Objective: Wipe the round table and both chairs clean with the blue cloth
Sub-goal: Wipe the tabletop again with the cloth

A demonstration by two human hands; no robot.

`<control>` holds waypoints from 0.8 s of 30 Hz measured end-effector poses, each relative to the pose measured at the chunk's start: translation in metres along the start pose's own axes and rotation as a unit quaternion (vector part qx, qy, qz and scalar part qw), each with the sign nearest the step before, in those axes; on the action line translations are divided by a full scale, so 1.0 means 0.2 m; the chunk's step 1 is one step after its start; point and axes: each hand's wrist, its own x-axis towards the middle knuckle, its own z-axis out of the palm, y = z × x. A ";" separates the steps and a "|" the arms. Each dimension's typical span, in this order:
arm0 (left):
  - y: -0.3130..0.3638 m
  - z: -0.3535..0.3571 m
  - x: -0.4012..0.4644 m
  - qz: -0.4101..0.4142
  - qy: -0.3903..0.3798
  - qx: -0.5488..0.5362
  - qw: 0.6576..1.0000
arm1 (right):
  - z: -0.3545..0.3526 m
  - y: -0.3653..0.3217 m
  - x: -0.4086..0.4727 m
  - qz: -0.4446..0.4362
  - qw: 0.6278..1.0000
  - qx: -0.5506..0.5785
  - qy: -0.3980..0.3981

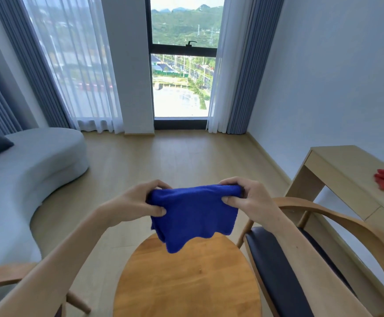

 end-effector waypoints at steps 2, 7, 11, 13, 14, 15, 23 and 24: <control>-0.03 0.02 -0.02 0.004 -0.024 -0.020 1.000 | 0.01 0.01 -0.02 -0.005 0.999 0.033 -0.005; -0.10 0.10 0.00 -0.011 0.055 -0.113 0.992 | 0.02 0.05 -0.05 0.021 0.996 0.081 -0.037; -0.12 0.12 0.04 -0.005 0.103 -0.128 0.986 | 0.06 0.09 -0.06 0.047 0.993 0.111 0.008; -0.13 0.13 0.05 0.007 0.119 -0.142 0.983 | 0.08 0.11 -0.06 0.066 0.986 0.149 0.037; -0.13 0.14 0.06 0.016 0.125 -0.145 0.981 | 0.08 0.12 -0.06 0.074 0.984 0.156 0.048; -0.13 0.15 0.06 0.025 0.131 -0.148 0.980 | 0.09 0.13 -0.06 0.078 0.984 0.148 0.057; -0.29 0.26 0.04 0.014 0.122 -0.173 0.977 | 0.19 0.19 -0.16 0.100 0.991 0.067 0.058; -0.32 0.29 0.03 0.010 0.125 -0.173 0.977 | 0.21 0.21 -0.19 0.104 0.991 0.060 0.061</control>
